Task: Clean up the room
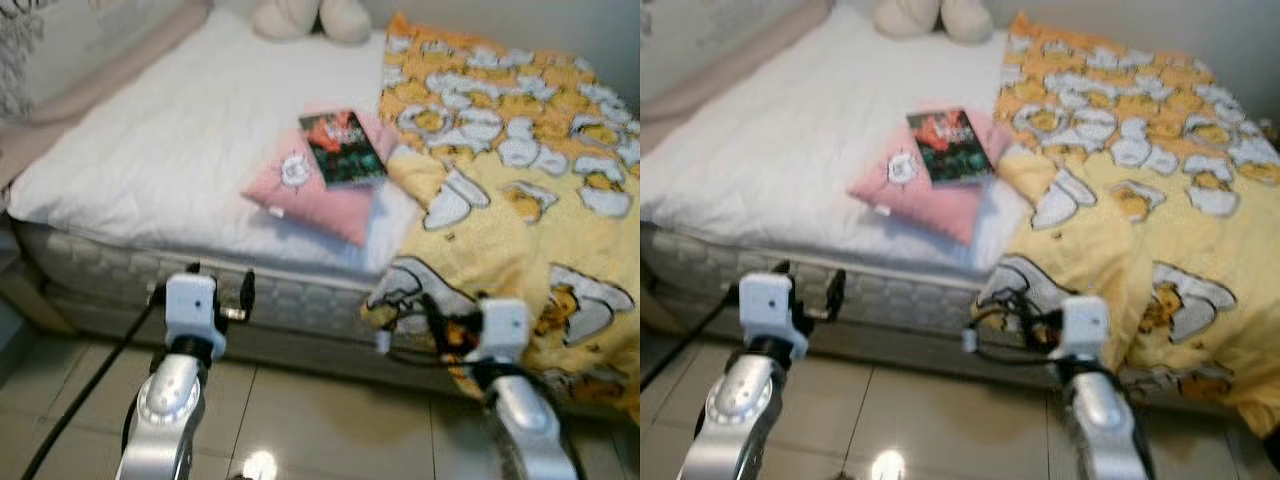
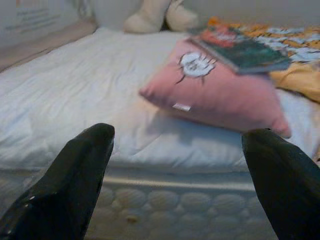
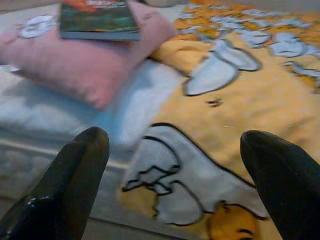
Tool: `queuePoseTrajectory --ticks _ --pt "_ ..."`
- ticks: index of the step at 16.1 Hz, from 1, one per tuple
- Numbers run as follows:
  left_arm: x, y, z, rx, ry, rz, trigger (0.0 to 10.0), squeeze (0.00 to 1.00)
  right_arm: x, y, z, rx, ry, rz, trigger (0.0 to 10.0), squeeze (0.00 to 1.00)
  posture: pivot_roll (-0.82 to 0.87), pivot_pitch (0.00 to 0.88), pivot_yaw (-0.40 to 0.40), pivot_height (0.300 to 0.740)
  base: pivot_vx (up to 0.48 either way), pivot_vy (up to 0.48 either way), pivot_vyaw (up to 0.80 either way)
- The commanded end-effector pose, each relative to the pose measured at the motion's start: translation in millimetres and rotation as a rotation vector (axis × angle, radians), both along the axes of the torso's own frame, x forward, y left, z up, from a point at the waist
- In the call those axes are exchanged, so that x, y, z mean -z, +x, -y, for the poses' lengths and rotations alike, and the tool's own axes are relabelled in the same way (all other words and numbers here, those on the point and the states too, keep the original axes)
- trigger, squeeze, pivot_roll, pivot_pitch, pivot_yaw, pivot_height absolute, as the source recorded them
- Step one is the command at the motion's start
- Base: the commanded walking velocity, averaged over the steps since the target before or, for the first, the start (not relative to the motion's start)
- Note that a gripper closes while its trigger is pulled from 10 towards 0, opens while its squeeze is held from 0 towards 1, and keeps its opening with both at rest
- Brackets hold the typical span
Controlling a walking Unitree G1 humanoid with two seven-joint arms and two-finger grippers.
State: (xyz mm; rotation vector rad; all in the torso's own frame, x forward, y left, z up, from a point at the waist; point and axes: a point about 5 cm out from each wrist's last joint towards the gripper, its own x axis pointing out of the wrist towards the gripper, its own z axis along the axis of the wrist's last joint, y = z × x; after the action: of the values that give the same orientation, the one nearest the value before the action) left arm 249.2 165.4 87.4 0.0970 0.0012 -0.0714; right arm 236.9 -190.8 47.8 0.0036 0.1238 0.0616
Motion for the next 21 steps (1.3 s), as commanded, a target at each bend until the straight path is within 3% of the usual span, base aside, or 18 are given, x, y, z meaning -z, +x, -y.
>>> queuePoseTrajectory --ticks 1,2,4,9,12,13,16,19,21 --pt "-7.4 20.1 4.9 -0.019 0.004 0.033 10.0 0.00 -6.7 14.3 0.7 0.009 -0.001 0.032 10.0 0.00 0.03 0.000 -0.025 0.740 0.000 -0.461 0.73" --pt "-12.3 30.7 9.6 -0.009 -0.007 0.049 10.0 0.00 -11.5 22.9 -3.5 0.006 0.006 0.049 10.0 0.00 0.03 0.000 -0.023 0.740 0.000 -0.454 0.72" --pt "-15.0 34.9 15.4 0.027 0.019 0.054 10.0 0.00 -15.2 28.3 -9.1 0.001 0.016 0.058 10.0 0.00 0.02 0.000 -0.016 0.740 0.000 -0.452 0.71" --pt "-1.2 28.5 15.6 0.035 0.045 -0.033 10.0 0.00 -5.4 24.2 -21.1 -0.022 0.037 0.022 10.0 0.00 0.00 0.000 0.014 0.740 0.000 -0.269 0.28" --pt "-4.5 30.3 9.8 0.025 0.062 -0.013 10.0 0.00 -1.9 27.1 -30.8 -0.043 0.042 0.017 10.0 0.00 0.03 0.000 0.030 0.740 0.000 0.000 0.00" --pt "-6.5 32.2 6.9 -0.001 0.016 0.005 10.0 0.00 -2.6 29.3 -33.2 -0.063 0.041 0.017 10.0 0.00 0.03 0.000 0.014 0.740 0.300 0.000 0.00" --pt "-16.5 42.2 12.5 0.004 0.014 0.047 10.0 0.00 -10.2 36.6 -32.4 -0.072 0.023 0.044 10.0 0.00 0.03 0.000 0.009 0.740 0.480 0.000 0.00" --pt "-26.3 49.6 16.7 0.050 0.023 0.086 10.0 0.00 -25.1 48.2 -16.9 0.052 -0.014 0.111 10.0 0.00 0.02 0.000 0.016 0.740 0.480 0.000 0.00" --pt "-28.1 51.6 19.8 0.072 0.028 0.098 10.0 0.00 -26.7 49.2 -14.5 0.065 -0.006 0.113 10.0 0.00 0.01 0.000 0.017 0.740 0.480 0.000 0.00"
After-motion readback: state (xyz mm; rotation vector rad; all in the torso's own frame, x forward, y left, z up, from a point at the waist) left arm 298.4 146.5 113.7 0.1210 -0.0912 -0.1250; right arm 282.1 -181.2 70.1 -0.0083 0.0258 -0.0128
